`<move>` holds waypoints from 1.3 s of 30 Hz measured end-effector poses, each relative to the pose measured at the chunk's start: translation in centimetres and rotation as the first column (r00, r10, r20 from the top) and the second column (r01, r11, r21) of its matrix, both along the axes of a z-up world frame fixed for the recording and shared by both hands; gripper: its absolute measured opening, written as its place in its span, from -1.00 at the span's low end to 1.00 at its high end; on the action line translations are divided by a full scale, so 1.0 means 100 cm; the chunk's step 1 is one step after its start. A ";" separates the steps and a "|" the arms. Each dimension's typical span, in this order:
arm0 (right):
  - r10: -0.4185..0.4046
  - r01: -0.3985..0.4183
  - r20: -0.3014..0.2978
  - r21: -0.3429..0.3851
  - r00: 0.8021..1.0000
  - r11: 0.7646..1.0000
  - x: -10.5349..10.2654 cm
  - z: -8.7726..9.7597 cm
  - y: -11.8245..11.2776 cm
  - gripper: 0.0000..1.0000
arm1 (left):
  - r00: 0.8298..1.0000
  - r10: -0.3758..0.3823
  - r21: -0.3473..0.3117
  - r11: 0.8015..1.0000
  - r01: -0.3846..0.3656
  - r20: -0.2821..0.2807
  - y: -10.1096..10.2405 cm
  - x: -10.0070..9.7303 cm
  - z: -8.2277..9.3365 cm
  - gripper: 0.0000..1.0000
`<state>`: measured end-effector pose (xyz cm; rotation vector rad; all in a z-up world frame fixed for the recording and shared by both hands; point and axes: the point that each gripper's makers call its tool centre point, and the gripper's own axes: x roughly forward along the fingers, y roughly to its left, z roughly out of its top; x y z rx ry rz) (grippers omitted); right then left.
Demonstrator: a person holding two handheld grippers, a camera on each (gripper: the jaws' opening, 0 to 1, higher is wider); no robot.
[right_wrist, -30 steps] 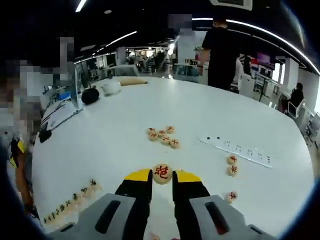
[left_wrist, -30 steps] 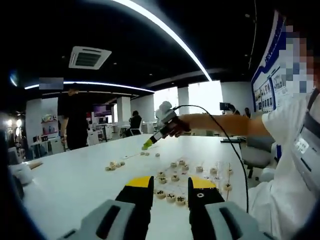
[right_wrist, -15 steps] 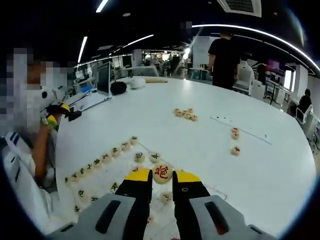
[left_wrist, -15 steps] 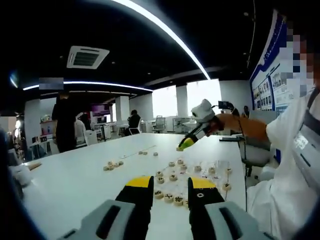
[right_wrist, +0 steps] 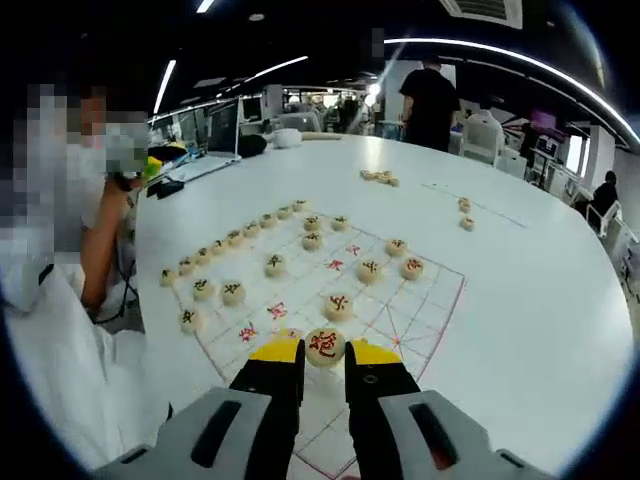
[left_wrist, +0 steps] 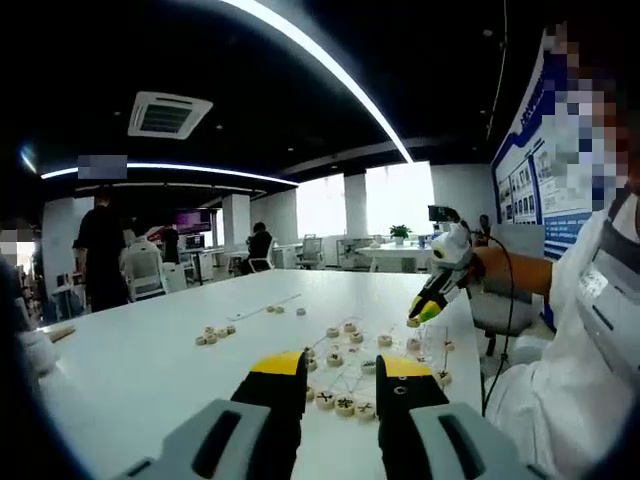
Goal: Pick up the chess pieces one by one and place each piece onto its starting position on the chessboard, setting the pieces on their correct points until all the chess pieces are arranged in the starting layout
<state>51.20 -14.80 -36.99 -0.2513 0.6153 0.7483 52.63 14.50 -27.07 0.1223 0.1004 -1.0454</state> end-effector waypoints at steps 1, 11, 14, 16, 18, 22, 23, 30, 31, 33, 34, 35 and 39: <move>0.012 -0.012 -0.001 -0.021 1.000 1.000 -0.008 -0.004 -0.004 -0.65 | 1.000 -0.001 0.002 1.000 0.001 0.000 -0.001 0.000 0.000 -0.41; 0.069 -0.071 -0.026 -0.045 0.997 0.996 -0.032 -0.021 -0.003 -0.65 | 1.000 -0.010 0.017 1.000 0.010 -0.006 -0.006 0.000 -0.005 -0.41; 0.090 -0.091 -0.034 -0.045 0.995 0.995 -0.033 -0.024 0.003 -0.65 | 1.000 -0.009 0.017 1.000 0.010 -0.005 -0.005 -0.001 -0.005 -0.41; 0.096 -0.098 -0.036 -0.051 0.995 0.994 -0.034 -0.026 0.004 -0.65 | 1.000 -0.008 0.015 1.000 0.008 -0.002 -0.004 -0.002 -0.004 -0.41; 0.105 -0.107 -0.035 -0.060 0.994 0.992 -0.035 -0.028 0.005 -0.65 | 1.000 -0.007 0.013 1.000 0.007 -0.003 -0.004 -0.002 -0.004 -0.40; 0.121 -0.123 -0.030 -0.061 0.992 0.991 -0.036 -0.028 0.007 -0.64 | 1.000 -0.014 0.016 1.000 0.014 -0.002 -0.004 -0.003 -0.005 -0.38; 0.120 -0.121 -0.028 -0.060 0.992 0.991 -0.036 -0.028 0.007 -0.64 | 1.000 -0.015 0.016 1.000 0.015 -0.002 -0.005 -0.003 -0.005 -0.38; 0.106 -0.107 -0.017 -0.028 0.994 0.994 -0.034 -0.019 0.011 -0.41 | 1.000 -0.017 0.020 1.000 0.017 -0.001 -0.007 -0.004 -0.005 -0.38; 0.105 -0.105 -0.008 -0.031 0.994 0.994 -0.033 -0.017 0.011 -0.36 | 1.000 -0.017 0.019 1.000 0.017 0.001 -0.006 -0.005 -0.005 -0.38; 0.106 -0.105 0.010 -0.048 0.994 0.993 -0.031 -0.012 0.010 -0.34 | 1.000 -0.017 0.018 1.000 0.017 0.005 -0.005 -0.006 -0.004 -0.38; 0.105 -0.104 0.025 -0.055 0.994 0.993 -0.030 -0.008 0.009 -0.32 | 1.000 -0.017 0.017 1.000 0.017 0.005 -0.005 -0.006 -0.003 -0.38; 0.102 -0.100 0.036 -0.053 0.994 0.994 -0.028 -0.005 0.009 -0.30 | 1.000 -0.017 0.016 1.000 0.017 0.006 -0.004 -0.005 -0.003 -0.38; 0.064 -0.062 0.089 -0.021 0.994 0.998 -0.018 0.015 0.010 -0.30 | 1.000 -0.014 0.016 1.000 0.014 0.005 -0.004 -0.004 -0.002 -0.38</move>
